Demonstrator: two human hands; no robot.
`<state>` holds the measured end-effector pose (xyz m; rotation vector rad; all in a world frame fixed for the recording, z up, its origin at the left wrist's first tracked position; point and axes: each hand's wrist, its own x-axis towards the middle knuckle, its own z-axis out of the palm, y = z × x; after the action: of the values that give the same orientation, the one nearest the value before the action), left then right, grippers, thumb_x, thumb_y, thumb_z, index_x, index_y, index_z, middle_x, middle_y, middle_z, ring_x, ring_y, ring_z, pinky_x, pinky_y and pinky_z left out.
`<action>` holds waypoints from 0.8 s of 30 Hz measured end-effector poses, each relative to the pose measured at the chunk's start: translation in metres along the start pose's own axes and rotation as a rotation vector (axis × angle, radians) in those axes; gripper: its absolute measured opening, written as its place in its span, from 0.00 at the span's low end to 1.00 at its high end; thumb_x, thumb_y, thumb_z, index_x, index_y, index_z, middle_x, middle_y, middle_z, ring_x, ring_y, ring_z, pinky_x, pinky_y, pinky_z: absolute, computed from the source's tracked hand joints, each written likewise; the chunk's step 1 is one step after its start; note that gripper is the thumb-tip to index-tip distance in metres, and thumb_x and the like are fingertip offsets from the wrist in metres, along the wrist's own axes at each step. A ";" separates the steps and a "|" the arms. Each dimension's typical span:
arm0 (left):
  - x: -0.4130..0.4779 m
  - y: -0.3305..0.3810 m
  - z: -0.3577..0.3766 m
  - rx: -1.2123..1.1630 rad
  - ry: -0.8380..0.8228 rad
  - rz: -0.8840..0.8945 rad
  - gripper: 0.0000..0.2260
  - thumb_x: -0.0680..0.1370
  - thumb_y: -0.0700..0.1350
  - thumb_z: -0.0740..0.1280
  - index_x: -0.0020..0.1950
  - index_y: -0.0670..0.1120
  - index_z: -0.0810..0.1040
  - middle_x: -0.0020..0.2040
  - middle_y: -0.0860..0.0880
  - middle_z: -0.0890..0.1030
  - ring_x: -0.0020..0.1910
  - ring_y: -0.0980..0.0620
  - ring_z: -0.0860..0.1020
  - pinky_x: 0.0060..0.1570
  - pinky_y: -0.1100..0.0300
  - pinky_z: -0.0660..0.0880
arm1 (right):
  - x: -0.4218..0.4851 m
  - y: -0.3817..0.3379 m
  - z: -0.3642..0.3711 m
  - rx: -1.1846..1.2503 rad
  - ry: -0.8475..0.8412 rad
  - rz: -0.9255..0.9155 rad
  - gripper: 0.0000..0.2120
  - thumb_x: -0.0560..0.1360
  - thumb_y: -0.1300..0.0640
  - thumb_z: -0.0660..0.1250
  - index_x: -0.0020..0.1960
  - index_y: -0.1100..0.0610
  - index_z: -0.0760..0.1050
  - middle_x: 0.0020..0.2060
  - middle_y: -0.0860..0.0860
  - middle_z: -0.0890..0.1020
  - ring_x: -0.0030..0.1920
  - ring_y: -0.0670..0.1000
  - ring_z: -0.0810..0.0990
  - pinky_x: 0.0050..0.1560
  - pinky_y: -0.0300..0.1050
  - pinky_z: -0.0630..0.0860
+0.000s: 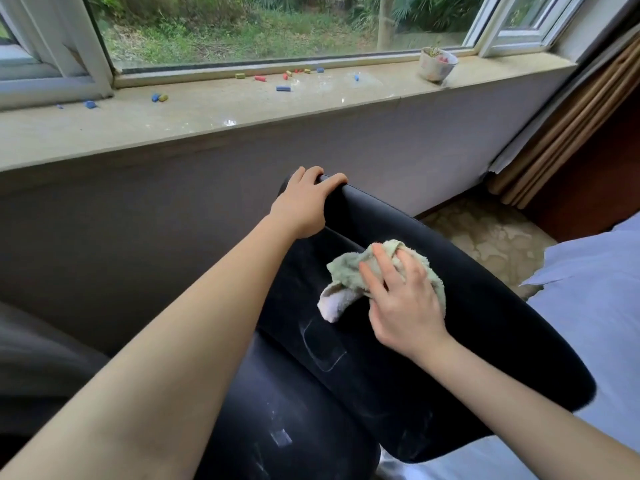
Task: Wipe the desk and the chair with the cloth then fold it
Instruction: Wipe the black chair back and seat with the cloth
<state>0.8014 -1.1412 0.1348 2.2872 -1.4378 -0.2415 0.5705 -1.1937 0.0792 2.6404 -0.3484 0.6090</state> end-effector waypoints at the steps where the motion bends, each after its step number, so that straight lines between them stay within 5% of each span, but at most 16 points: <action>1: 0.001 -0.001 -0.001 -0.008 0.004 0.004 0.31 0.70 0.32 0.58 0.69 0.56 0.63 0.68 0.47 0.63 0.67 0.43 0.58 0.64 0.48 0.67 | -0.005 -0.001 0.001 -0.001 -0.052 -0.009 0.24 0.69 0.53 0.66 0.64 0.55 0.75 0.69 0.60 0.70 0.64 0.66 0.65 0.67 0.61 0.61; 4: 0.004 -0.001 -0.006 -0.013 0.019 0.017 0.28 0.70 0.32 0.57 0.67 0.54 0.66 0.62 0.47 0.67 0.60 0.44 0.63 0.62 0.54 0.64 | 0.000 0.000 0.007 -0.039 -0.105 -0.031 0.25 0.71 0.44 0.62 0.66 0.48 0.73 0.71 0.57 0.65 0.68 0.66 0.61 0.70 0.62 0.53; 10: 0.006 0.001 -0.002 -0.023 0.033 0.010 0.28 0.70 0.34 0.57 0.67 0.54 0.66 0.61 0.48 0.67 0.59 0.45 0.63 0.64 0.53 0.64 | 0.070 -0.020 0.041 -0.174 -0.285 -0.433 0.18 0.64 0.48 0.72 0.54 0.46 0.81 0.63 0.54 0.77 0.62 0.63 0.67 0.68 0.60 0.56; 14: 0.006 0.002 -0.003 -0.023 0.058 -0.008 0.30 0.68 0.32 0.54 0.66 0.54 0.67 0.61 0.48 0.67 0.59 0.45 0.63 0.64 0.53 0.64 | 0.128 -0.059 0.045 -0.323 -0.292 -0.567 0.10 0.73 0.60 0.64 0.49 0.55 0.82 0.48 0.51 0.80 0.51 0.57 0.77 0.51 0.48 0.72; 17: 0.008 0.004 0.000 0.004 0.069 -0.035 0.29 0.68 0.32 0.53 0.65 0.55 0.67 0.60 0.48 0.68 0.58 0.46 0.64 0.61 0.49 0.67 | 0.134 -0.069 0.042 -0.206 -0.357 -0.516 0.07 0.72 0.54 0.68 0.45 0.57 0.82 0.37 0.49 0.75 0.37 0.48 0.74 0.37 0.33 0.66; 19: 0.009 0.005 0.001 0.040 0.077 -0.033 0.28 0.70 0.32 0.55 0.65 0.56 0.67 0.60 0.49 0.68 0.59 0.46 0.64 0.58 0.48 0.69 | 0.123 -0.069 0.045 -0.220 -0.456 -0.486 0.06 0.66 0.54 0.70 0.31 0.51 0.80 0.31 0.47 0.78 0.39 0.49 0.76 0.43 0.41 0.68; 21: 0.008 0.007 0.002 0.081 0.093 -0.034 0.28 0.71 0.33 0.56 0.66 0.58 0.66 0.62 0.50 0.68 0.61 0.47 0.65 0.57 0.47 0.69 | 0.097 -0.057 0.068 -0.240 -0.477 -0.591 0.14 0.67 0.58 0.59 0.31 0.51 0.81 0.34 0.47 0.80 0.46 0.55 0.75 0.52 0.50 0.65; 24: 0.008 0.011 0.003 0.098 0.098 -0.057 0.29 0.72 0.33 0.57 0.67 0.59 0.65 0.63 0.51 0.68 0.63 0.48 0.65 0.56 0.47 0.68 | 0.051 -0.041 0.060 -0.263 -0.539 -0.607 0.14 0.66 0.57 0.56 0.34 0.50 0.81 0.37 0.47 0.79 0.48 0.56 0.68 0.53 0.52 0.64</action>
<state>0.7946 -1.1534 0.1375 2.3852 -1.3652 -0.0757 0.6498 -1.1913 0.0400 2.4223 0.2184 -0.3247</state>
